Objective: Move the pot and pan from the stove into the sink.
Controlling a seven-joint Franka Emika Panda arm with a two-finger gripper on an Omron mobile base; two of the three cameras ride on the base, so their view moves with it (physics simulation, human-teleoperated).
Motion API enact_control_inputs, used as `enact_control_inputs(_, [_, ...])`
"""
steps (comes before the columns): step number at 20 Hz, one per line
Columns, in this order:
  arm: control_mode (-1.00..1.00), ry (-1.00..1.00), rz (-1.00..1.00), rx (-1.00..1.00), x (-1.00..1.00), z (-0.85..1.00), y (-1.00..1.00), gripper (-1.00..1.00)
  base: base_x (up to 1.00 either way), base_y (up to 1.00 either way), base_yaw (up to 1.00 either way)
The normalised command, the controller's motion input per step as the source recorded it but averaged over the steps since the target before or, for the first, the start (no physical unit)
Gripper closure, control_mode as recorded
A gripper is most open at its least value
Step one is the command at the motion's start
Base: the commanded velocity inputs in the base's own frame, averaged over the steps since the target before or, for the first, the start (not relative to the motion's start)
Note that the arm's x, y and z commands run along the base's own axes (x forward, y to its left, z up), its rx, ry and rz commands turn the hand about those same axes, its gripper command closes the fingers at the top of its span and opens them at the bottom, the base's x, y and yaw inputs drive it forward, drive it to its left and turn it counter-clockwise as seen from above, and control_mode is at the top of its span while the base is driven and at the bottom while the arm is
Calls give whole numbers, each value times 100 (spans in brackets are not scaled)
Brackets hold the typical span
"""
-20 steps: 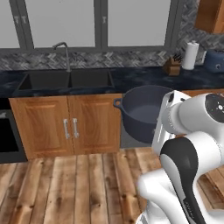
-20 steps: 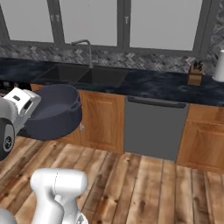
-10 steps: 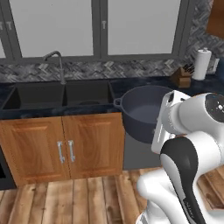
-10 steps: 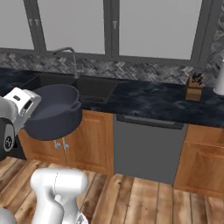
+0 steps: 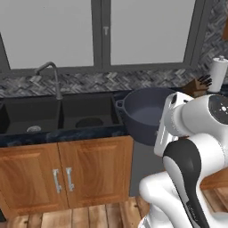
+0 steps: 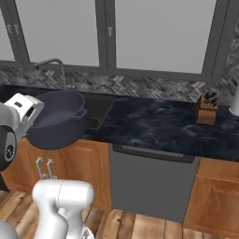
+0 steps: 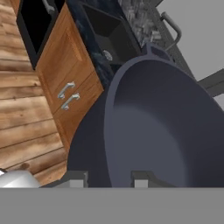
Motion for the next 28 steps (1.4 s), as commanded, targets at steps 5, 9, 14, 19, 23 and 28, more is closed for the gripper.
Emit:
enact_control_inputs(5, [100,0,0,0,0,0,0,100,8,8,-1])
enact_control_inputs(9, [100,0,0,0,0,0,0,100,8,44,-4])
enact_control_inputs(14, [100,0,0,0,0,0,0,100,17,81,-8])
enact_control_inputs(19, [100,0,0,0,0,0,0,100,17,86,-9])
enact_control_inputs(23, [100,0,0,0,0,0,0,100,15,90,-8])
enact_control_inputs(28, [100,0,0,0,0,0,0,100,11,87,-7])
